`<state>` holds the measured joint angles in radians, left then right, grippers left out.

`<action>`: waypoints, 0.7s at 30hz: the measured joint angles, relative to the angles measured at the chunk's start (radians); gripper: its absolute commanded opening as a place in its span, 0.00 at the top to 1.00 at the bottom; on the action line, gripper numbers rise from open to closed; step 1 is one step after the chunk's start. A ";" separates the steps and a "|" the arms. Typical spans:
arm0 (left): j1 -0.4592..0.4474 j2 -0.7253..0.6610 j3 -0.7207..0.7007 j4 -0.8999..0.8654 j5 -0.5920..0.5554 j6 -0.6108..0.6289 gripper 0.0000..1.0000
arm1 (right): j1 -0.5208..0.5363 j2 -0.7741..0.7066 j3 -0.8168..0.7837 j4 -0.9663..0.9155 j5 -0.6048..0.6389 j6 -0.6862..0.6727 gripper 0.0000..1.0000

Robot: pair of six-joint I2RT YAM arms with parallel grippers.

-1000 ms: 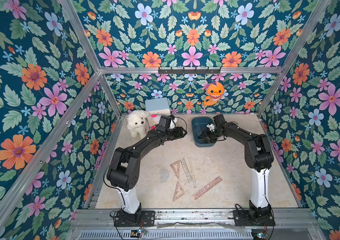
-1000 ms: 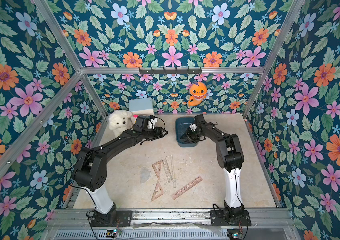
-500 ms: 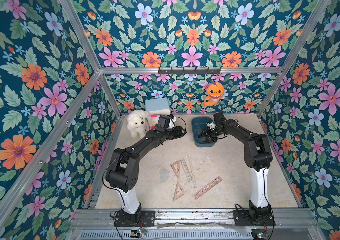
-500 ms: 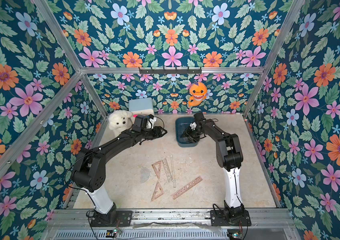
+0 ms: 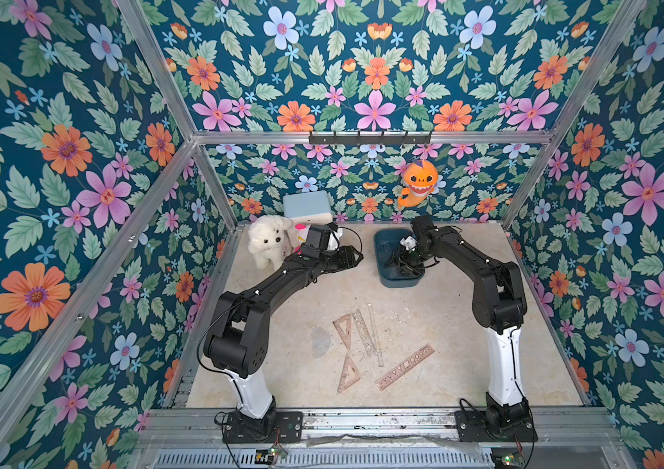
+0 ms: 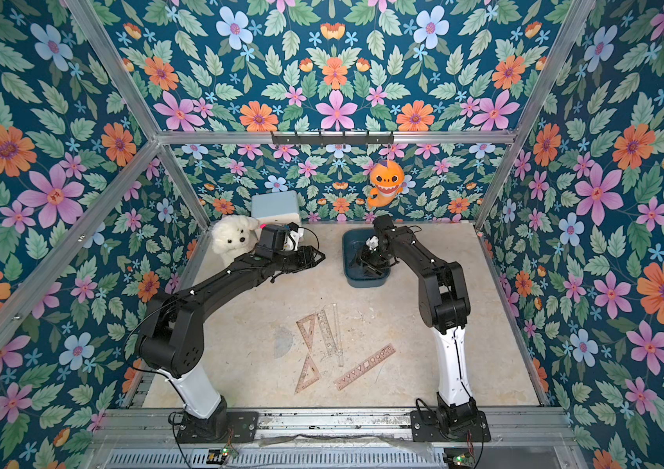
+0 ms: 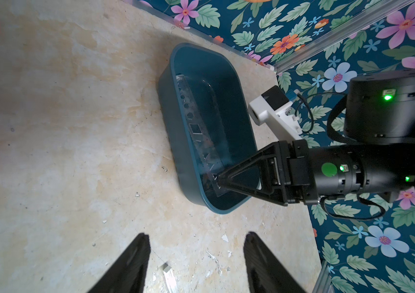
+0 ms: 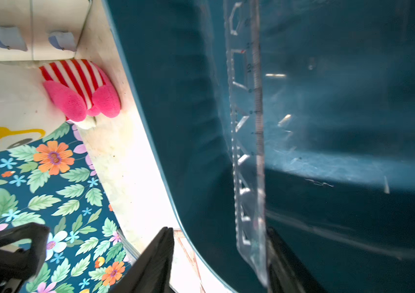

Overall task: Put the scattered rulers into the storage box
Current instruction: Place the ruler in the storage box.

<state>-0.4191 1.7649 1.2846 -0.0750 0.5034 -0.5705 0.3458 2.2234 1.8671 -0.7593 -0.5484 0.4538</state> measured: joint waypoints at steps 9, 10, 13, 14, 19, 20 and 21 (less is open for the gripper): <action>0.000 -0.009 -0.007 0.001 0.000 0.000 0.36 | 0.003 -0.006 0.032 -0.062 0.071 -0.026 0.38; 0.000 -0.010 -0.008 0.002 -0.001 0.000 0.36 | 0.005 -0.010 0.032 -0.065 0.079 -0.028 0.38; 0.000 -0.011 -0.009 0.002 -0.007 0.000 0.37 | 0.013 -0.034 0.033 -0.076 0.108 -0.029 0.40; 0.000 -0.013 -0.009 0.000 -0.010 0.000 0.37 | 0.019 -0.050 0.033 -0.078 0.124 -0.029 0.42; 0.000 -0.045 -0.002 -0.045 -0.063 0.008 0.41 | 0.083 -0.194 -0.018 -0.074 0.256 -0.026 0.48; 0.000 -0.063 -0.006 -0.061 -0.080 0.012 0.41 | 0.106 -0.234 -0.048 -0.069 0.294 -0.021 0.48; 0.000 -0.079 -0.014 -0.071 -0.093 0.016 0.41 | 0.130 -0.272 -0.081 -0.063 0.331 -0.012 0.48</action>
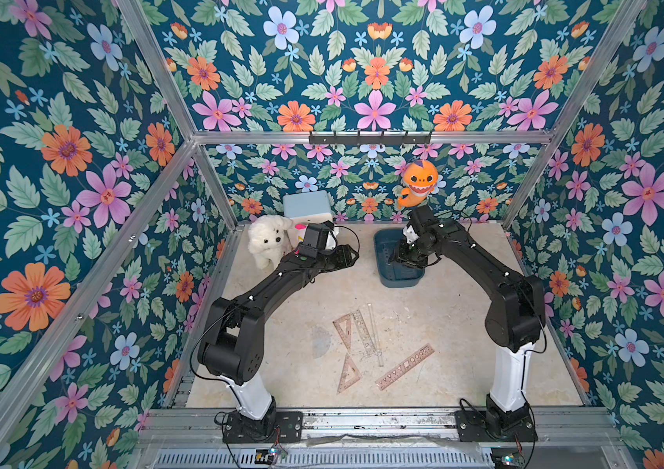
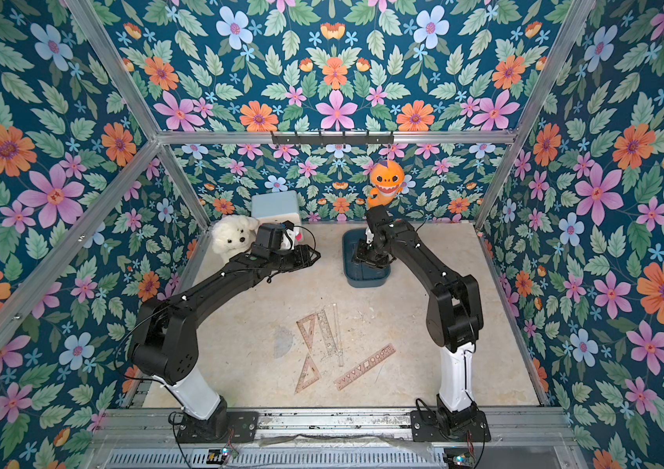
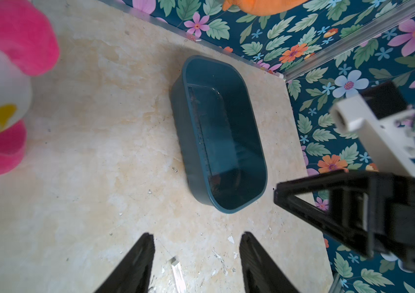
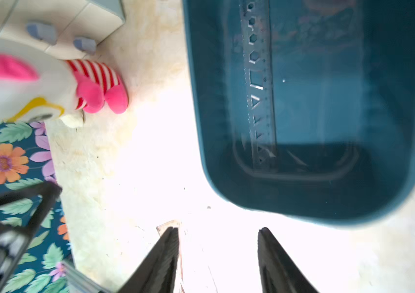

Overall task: Put the scattered rulers into the storage box
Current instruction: Place the ruler in the storage box, then pick up the ruler from the center of the board.

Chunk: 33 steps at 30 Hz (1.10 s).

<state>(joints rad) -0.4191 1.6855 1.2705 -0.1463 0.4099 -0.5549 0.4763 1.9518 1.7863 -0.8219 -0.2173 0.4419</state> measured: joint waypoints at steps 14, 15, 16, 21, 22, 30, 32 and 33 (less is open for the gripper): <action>-0.006 -0.262 -0.226 -0.239 -0.181 0.112 0.38 | 0.473 -0.219 -0.437 0.079 0.391 0.281 0.50; -0.005 -0.271 -0.238 -0.244 -0.190 0.116 0.38 | 0.488 -0.204 -0.438 0.081 0.397 0.298 0.50; -0.004 -0.278 -0.250 -0.246 -0.199 0.120 0.38 | 0.507 -0.182 -0.439 0.085 0.400 0.317 0.50; -0.001 -0.290 -0.278 -0.263 -0.227 0.142 0.39 | 0.542 -0.095 -0.441 0.101 0.400 0.375 0.56; -0.001 -0.294 -0.283 -0.261 -0.227 0.145 0.39 | 0.542 -0.081 -0.442 0.107 0.399 0.375 0.57; -0.001 -0.298 -0.309 -0.251 -0.221 0.147 0.39 | 0.537 -0.029 -0.426 0.129 0.397 0.365 0.70; 0.000 -0.291 -0.307 -0.251 -0.218 0.152 0.39 | 0.531 -0.023 -0.433 0.134 0.397 0.346 0.70; 0.000 -0.288 -0.306 -0.250 -0.216 0.154 0.39 | 0.528 -0.022 -0.436 0.138 0.397 0.344 0.70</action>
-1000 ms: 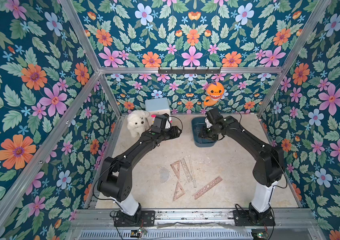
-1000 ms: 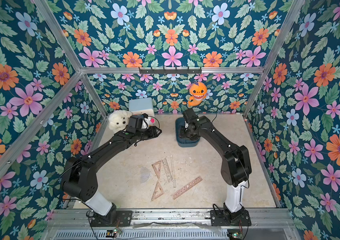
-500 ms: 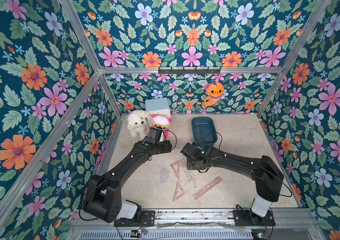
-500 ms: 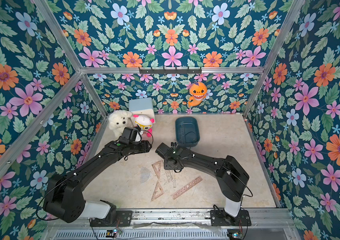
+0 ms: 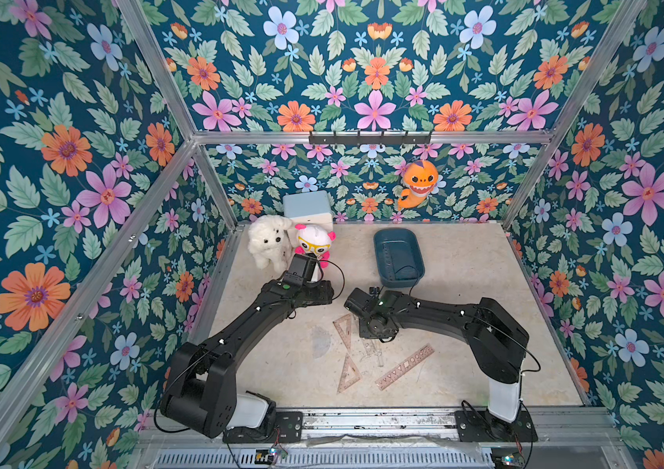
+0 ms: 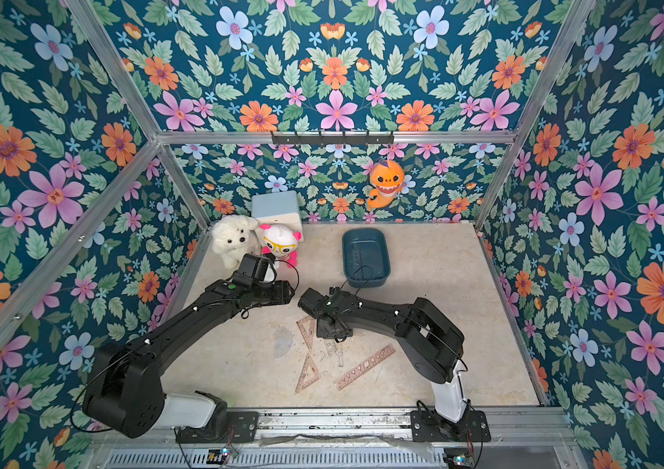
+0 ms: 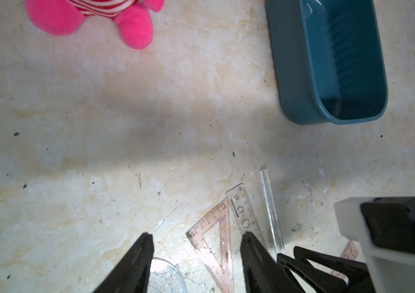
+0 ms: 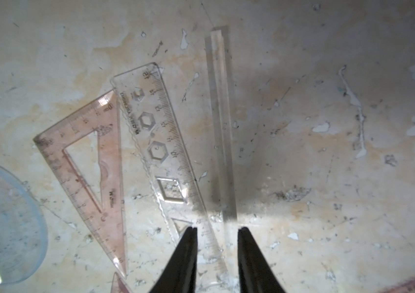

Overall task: Put the scattered rulers into the storage box
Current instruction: Pick up the ruler from the center of the board.

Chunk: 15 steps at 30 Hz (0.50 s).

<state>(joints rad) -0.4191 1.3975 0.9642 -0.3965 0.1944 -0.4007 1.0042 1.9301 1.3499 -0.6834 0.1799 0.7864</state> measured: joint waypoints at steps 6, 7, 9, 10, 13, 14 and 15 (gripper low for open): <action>0.002 0.012 0.000 0.000 0.014 0.007 0.40 | -0.027 0.000 -0.036 0.021 -0.004 -0.021 0.70; 0.003 0.016 0.001 0.000 0.014 0.007 0.40 | -0.030 -0.001 -0.041 0.027 -0.013 -0.021 0.70; 0.006 0.024 0.003 -0.001 0.016 0.008 0.40 | -0.031 -0.001 -0.046 0.038 -0.028 -0.022 0.70; 0.007 0.027 0.004 0.000 0.018 0.011 0.40 | -0.030 -0.001 -0.046 0.043 -0.037 -0.022 0.70; 0.012 0.031 0.005 -0.001 0.018 0.011 0.40 | -0.030 0.006 -0.039 0.061 -0.053 -0.026 0.70; 0.012 0.030 0.005 -0.001 0.019 0.011 0.40 | -0.030 0.012 -0.036 0.063 -0.053 -0.029 0.71; 0.012 0.030 0.005 0.000 0.019 0.011 0.40 | -0.030 0.016 -0.034 0.065 -0.054 -0.029 0.71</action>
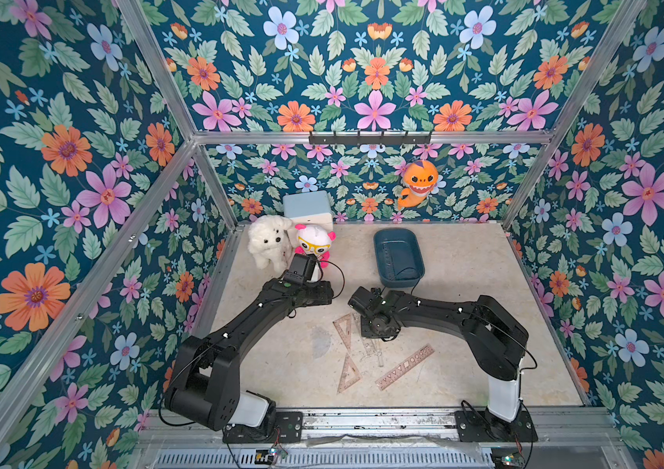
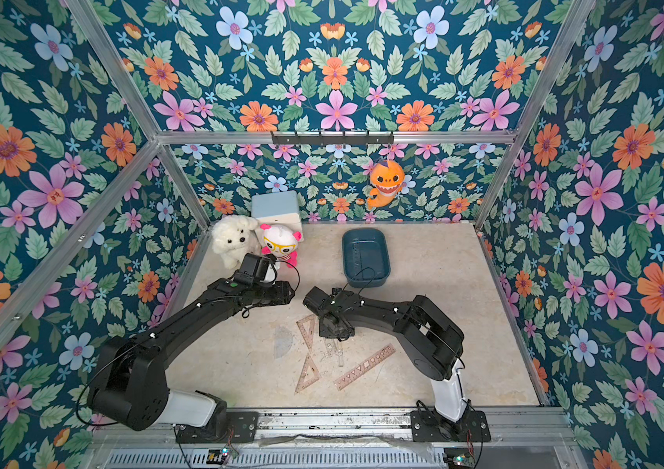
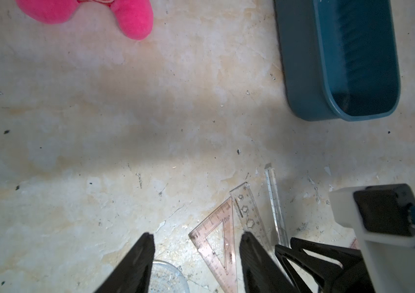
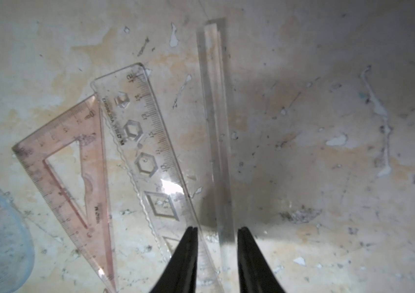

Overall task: Put the scattered rulers into the storage box
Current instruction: Pick up the ruler from the center of the board.

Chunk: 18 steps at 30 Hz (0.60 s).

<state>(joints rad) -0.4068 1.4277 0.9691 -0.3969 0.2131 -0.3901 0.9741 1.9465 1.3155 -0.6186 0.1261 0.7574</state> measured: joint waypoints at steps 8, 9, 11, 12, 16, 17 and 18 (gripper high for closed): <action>0.000 -0.007 0.000 0.000 0.003 0.001 0.40 | -0.001 0.014 0.006 -0.011 -0.010 0.000 0.77; 0.000 -0.007 0.000 0.000 0.005 0.001 0.40 | -0.001 0.014 0.006 -0.013 -0.010 0.000 0.78; 0.001 -0.007 0.000 0.000 0.010 0.001 0.40 | -0.001 0.014 0.008 -0.016 -0.006 0.000 0.80; 0.001 -0.007 0.000 0.000 0.011 0.001 0.40 | -0.002 0.015 0.008 -0.016 -0.006 0.000 0.81; 0.001 -0.007 0.000 0.000 0.018 0.001 0.40 | -0.003 0.019 0.009 -0.019 0.000 0.000 0.85; 0.001 -0.007 -0.001 0.000 0.019 0.002 0.40 | -0.003 0.019 0.008 -0.019 0.001 0.000 0.86; 0.001 -0.007 -0.001 0.000 0.020 0.003 0.40 | -0.004 0.019 0.008 -0.019 0.001 0.000 0.86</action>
<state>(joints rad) -0.4057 1.4208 0.9680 -0.3965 0.2329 -0.3870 0.9703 1.9656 1.3231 -0.6373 0.1268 0.7578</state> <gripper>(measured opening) 0.599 0.149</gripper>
